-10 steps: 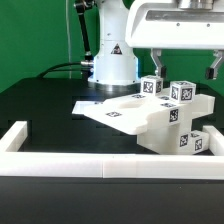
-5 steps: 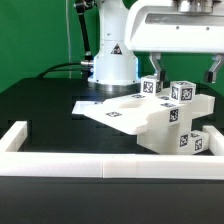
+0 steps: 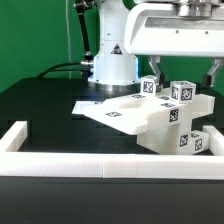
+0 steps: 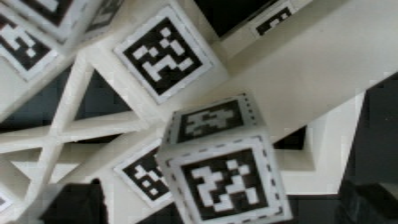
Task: Assemble chair
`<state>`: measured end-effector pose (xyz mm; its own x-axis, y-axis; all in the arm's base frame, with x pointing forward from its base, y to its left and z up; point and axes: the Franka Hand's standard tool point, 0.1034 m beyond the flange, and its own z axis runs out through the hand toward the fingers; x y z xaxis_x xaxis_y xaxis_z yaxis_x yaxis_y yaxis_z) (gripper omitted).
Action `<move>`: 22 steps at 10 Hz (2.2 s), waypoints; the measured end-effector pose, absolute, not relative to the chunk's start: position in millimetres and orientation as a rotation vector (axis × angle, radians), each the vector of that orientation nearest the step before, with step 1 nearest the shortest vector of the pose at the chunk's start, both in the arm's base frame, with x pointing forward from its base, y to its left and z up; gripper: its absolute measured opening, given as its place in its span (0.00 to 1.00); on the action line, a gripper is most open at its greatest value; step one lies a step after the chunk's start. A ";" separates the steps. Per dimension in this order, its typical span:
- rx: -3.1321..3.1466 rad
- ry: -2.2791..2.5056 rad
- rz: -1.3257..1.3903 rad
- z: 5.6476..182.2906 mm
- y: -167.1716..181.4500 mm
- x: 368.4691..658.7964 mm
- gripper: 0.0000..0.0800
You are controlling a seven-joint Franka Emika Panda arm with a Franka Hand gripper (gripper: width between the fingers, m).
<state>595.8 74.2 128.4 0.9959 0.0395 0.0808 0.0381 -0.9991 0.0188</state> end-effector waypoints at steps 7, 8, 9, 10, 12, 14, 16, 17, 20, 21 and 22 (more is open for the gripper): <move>3.088 0.357 0.134 129.3 73.8 597.2 0.81; 3.086 0.369 0.133 128.9 72.5 597.1 0.81; 3.092 0.327 0.131 128.0 73.4 596.5 0.67; 3.093 0.328 0.128 126.9 74.6 595.6 0.48; 3.093 0.323 0.129 127.2 73.9 595.9 0.36; 3.096 0.306 0.129 127.2 73.7 595.9 0.36; 3.108 0.194 0.130 127.1 73.8 595.9 0.36; 3.113 0.142 0.131 127.1 73.8 595.9 0.36; 3.116 -0.236 0.136 126.7 75.5 596.3 0.36; 3.106 -0.368 0.138 126.5 76.2 596.9 0.36; 3.086 -0.537 0.145 126.4 77.8 598.5 0.36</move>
Offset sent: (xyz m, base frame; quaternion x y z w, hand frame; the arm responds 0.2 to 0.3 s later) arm 0.0053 0.0109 0.0012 0.0154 0.0234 -0.1731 0.9845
